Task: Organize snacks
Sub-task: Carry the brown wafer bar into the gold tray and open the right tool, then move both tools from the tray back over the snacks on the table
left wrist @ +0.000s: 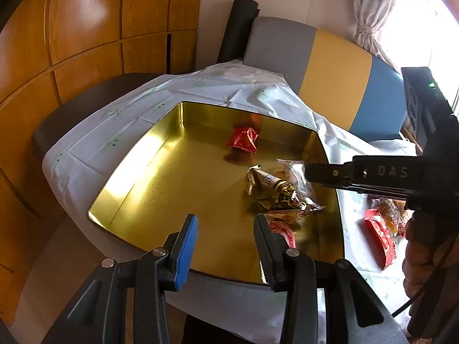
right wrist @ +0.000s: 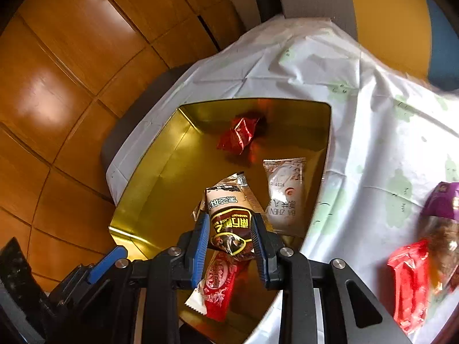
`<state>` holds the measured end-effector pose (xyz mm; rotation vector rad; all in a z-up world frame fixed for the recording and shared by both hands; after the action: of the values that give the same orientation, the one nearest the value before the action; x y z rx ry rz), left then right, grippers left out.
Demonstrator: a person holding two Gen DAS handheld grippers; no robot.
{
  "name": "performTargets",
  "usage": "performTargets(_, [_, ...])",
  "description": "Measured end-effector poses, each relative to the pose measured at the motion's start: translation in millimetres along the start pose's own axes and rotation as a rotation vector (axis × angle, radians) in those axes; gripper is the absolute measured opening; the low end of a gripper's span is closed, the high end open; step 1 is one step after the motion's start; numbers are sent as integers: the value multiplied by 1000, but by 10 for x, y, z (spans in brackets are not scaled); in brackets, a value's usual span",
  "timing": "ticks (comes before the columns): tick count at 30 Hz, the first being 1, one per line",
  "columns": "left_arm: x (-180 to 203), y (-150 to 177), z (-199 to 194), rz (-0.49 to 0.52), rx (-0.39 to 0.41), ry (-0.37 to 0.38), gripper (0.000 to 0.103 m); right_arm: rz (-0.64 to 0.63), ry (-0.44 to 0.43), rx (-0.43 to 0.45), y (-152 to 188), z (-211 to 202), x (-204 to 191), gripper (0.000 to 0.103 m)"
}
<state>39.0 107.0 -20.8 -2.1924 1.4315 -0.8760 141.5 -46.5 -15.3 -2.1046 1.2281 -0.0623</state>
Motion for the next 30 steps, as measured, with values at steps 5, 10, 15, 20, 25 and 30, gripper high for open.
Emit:
performTargets(5, [44, 1, -41, 14, 9, 8, 41, -18, 45, 36, 100, -193, 37, 31])
performTargets(10, [90, 9, -84, 30, 16, 17, 41, -40, 99, 63, 277, -427, 116, 33])
performTargets(15, [173, 35, -113, 47, 15, 26, 41, -41, 144, 70, 462, -605, 248, 33])
performTargets(20, [300, 80, -152, 80, 16, 39, 41, -8, 197, 74, 639, -790, 490, 33])
performTargets(25, [448, 123, -186, 117, 15, 55, 41, 28, 258, 78, 795, -996, 770, 33])
performTargets(30, [607, 160, -201, 159, 9, 77, 41, 78, 322, 91, 953, -1264, 1075, 35])
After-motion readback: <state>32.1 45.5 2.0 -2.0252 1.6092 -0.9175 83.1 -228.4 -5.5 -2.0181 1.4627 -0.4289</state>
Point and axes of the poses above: each gripper's, at about its wrist camera, not at the fingertips, and z roughly the way its jaws point, x to its right, y to its underside, the point moved 1 cm from there along z, roughly the way its jaws point, and after that the axes turned 15 degrees about -z, right-handed, at the moved point
